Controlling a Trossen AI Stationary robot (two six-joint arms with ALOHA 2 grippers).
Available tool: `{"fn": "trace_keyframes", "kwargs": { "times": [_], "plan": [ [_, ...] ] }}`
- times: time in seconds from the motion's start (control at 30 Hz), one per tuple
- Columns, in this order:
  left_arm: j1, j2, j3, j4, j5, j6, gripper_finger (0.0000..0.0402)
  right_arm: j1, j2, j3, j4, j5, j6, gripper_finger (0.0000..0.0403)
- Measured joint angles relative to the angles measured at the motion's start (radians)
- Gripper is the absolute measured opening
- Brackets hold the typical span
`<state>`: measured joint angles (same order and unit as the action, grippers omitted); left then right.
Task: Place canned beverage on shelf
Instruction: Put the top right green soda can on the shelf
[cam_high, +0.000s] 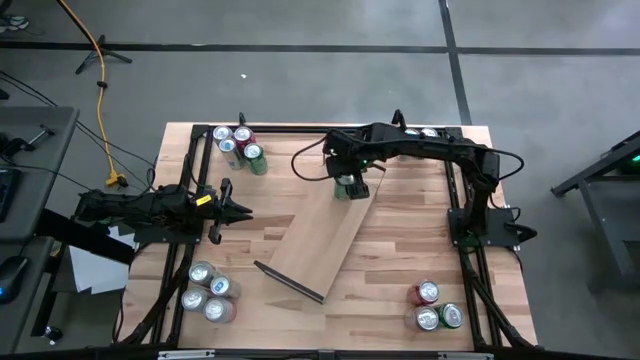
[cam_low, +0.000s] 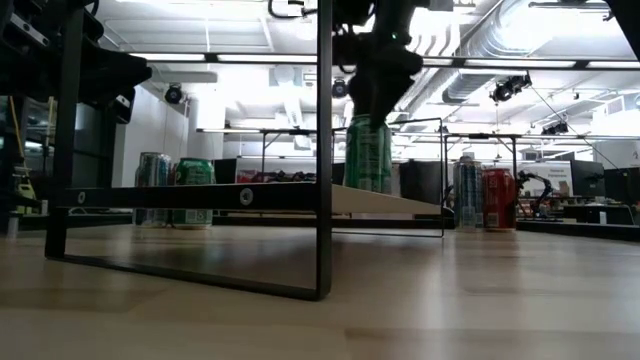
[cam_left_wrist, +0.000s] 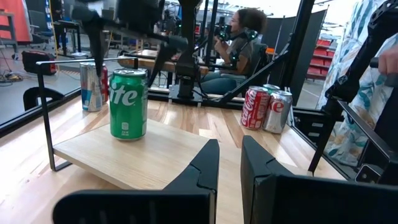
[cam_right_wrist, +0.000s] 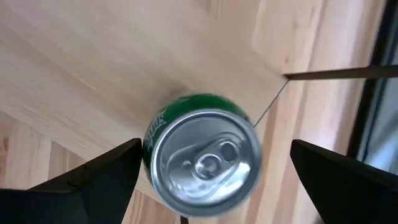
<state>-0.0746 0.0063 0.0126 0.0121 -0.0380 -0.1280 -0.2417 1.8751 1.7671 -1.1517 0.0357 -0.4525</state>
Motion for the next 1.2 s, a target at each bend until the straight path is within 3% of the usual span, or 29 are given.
{"fn": "trace_keyframes", "kwargs": {
  "times": [0.3,0.5,0.73,1.03,1.2],
  "plan": [
    [0.0,0.0,0.0,0.0,0.0,0.0,0.0,0.0,-0.002,0.159,-0.058,0.0,-0.017,0.0394],
    [0.0,0.0,0.0,0.0,0.0,0.0,0.0,-0.003,-0.002,0.229,-0.117,-0.028,0.096,0.0394],
    [0.0,0.0,0.0,0.0,0.0,0.0,0.0,-0.023,-0.003,0.195,-0.189,-0.193,0.202,0.0394],
    [0.0,0.0,0.0,0.0,0.0,0.0,0.0,-0.026,-0.041,0.159,-0.281,-0.201,0.208,0.0394],
    [0.0,0.0,0.0,0.0,0.0,0.0,0.0,-0.026,-0.121,0.159,-0.275,-0.149,0.232,0.0394]
  ]
}}
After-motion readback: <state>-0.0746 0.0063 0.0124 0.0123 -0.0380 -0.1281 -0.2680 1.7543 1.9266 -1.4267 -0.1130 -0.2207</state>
